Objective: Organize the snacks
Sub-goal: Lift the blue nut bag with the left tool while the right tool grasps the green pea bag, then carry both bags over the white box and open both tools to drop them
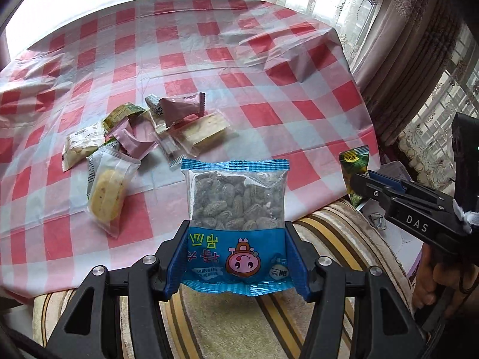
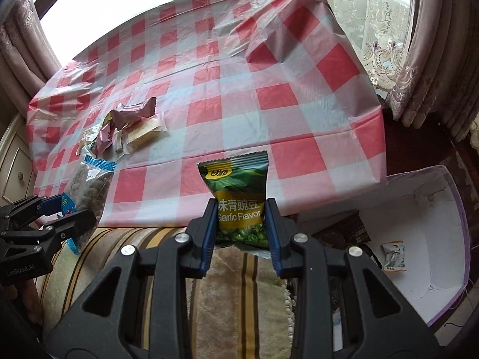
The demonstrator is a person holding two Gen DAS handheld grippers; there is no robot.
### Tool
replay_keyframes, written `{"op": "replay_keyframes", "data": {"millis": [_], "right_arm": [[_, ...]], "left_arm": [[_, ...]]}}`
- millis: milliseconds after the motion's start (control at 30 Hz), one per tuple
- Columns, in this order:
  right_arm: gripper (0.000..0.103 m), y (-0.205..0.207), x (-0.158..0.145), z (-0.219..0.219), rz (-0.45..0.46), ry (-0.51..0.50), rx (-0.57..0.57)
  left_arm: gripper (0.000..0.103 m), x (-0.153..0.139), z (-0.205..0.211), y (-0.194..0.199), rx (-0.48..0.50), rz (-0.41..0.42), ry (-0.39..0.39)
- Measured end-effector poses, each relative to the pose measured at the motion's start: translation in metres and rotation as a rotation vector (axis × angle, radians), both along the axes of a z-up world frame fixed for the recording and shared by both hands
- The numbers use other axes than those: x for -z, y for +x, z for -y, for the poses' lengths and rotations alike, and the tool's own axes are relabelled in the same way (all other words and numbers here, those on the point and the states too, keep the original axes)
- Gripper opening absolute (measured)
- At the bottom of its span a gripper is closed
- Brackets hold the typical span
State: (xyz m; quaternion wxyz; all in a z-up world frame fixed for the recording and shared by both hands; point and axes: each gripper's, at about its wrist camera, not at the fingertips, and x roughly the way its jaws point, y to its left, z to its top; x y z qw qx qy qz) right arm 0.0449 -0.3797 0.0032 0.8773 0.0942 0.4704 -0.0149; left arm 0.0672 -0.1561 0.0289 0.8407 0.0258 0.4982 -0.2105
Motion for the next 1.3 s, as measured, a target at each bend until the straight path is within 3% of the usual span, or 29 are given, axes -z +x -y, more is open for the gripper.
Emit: {"op": "replay_keyframes", "data": {"millis": [367, 633, 867, 1033, 1300], "right_arm": [[0.035, -0.066, 0.033, 0.118, -0.101, -0.080, 0.290], [0.035, -0.094, 0.059, 0.156, -0.161, -0.058, 0.398], [0.036, -0.099, 0.062, 0.165, -0.164, -0.045, 0.432], [0.045, -0.099, 0.061, 0.167, -0.152, -0.030, 0.435], [0.049, -0.088, 0.052, 0.151, -0.121, -0.029, 0.390]], "left_arm": [[0.059, 0.000, 0.125, -0.007, 0.305, -0.003, -0.017], [0.059, 0.016, 0.199, -0.019, 0.458, -0.039, 0.024], [0.060, 0.025, 0.229, -0.024, 0.505, -0.060, 0.040], [0.062, 0.025, 0.234, -0.025, 0.507, -0.062, 0.037], [0.063, 0.014, 0.207, -0.016, 0.407, -0.013, -0.002]]}}
